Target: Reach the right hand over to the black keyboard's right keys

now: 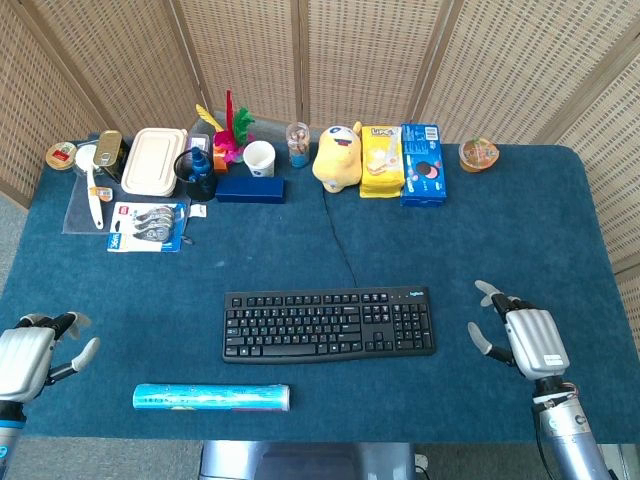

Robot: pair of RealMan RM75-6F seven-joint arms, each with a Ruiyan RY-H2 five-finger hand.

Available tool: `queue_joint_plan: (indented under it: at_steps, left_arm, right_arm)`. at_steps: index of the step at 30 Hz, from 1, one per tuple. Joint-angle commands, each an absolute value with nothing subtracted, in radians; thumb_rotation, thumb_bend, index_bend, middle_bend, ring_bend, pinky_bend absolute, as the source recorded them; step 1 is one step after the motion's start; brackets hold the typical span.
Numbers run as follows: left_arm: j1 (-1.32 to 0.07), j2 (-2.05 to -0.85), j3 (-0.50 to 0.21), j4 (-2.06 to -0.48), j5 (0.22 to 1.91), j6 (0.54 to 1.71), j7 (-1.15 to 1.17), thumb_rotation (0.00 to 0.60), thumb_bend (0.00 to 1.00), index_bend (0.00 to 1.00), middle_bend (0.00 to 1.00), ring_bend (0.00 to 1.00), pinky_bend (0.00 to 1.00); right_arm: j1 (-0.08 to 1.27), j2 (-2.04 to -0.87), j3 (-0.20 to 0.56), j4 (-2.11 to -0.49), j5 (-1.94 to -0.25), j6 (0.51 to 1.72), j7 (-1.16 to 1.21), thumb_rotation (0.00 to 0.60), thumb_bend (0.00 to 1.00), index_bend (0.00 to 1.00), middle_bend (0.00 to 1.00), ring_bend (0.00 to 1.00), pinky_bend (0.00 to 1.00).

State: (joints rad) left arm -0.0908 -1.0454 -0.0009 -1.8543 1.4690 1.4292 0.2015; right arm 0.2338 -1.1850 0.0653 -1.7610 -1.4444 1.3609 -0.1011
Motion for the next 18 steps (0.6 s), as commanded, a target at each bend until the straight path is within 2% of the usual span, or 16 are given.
queue_joint_plan:
  at_steps: [1, 14, 16, 18]
  left_arm:
    - [-0.091, -1.046, -0.001, -1.856, 1.468, 1.428, 0.204, 0.0, 0.22, 0.37, 0.51, 0.5, 0.3]
    - [-0.083, -1.03, 0.001, -1.87, 1.475, 1.444, 0.213, 0.0, 0.22, 0.37, 0.51, 0.5, 0.3]
    - [-0.087, -1.026, -0.004, -1.874, 1.473, 1.444, 0.214, 0.0, 0.22, 0.37, 0.51, 0.5, 0.3]
    - [-0.092, -1.023, -0.01, -1.877, 1.471, 1.441, 0.217, 0.0, 0.22, 0.37, 0.51, 0.5, 0.3]
  right_arm:
    - [0.234, -1.186, 0.066, -1.759, -1.443, 1.358, -0.099, 0.0, 0.42, 0.14, 0.35, 0.39, 0.42]
    - [0.248, -1.175, 0.066, -1.765, -1.474, 1.333, -0.058, 0.0, 0.42, 0.14, 0.35, 0.39, 0.42]
    - [0.264, -1.162, 0.064, -1.775, -1.489, 1.308, -0.032, 0.0, 0.42, 0.14, 0.36, 0.42, 0.43]
    - [0.287, -1.142, 0.059, -1.786, -1.5, 1.264, -0.009, 0.0, 0.42, 0.15, 0.4, 0.5, 0.47]
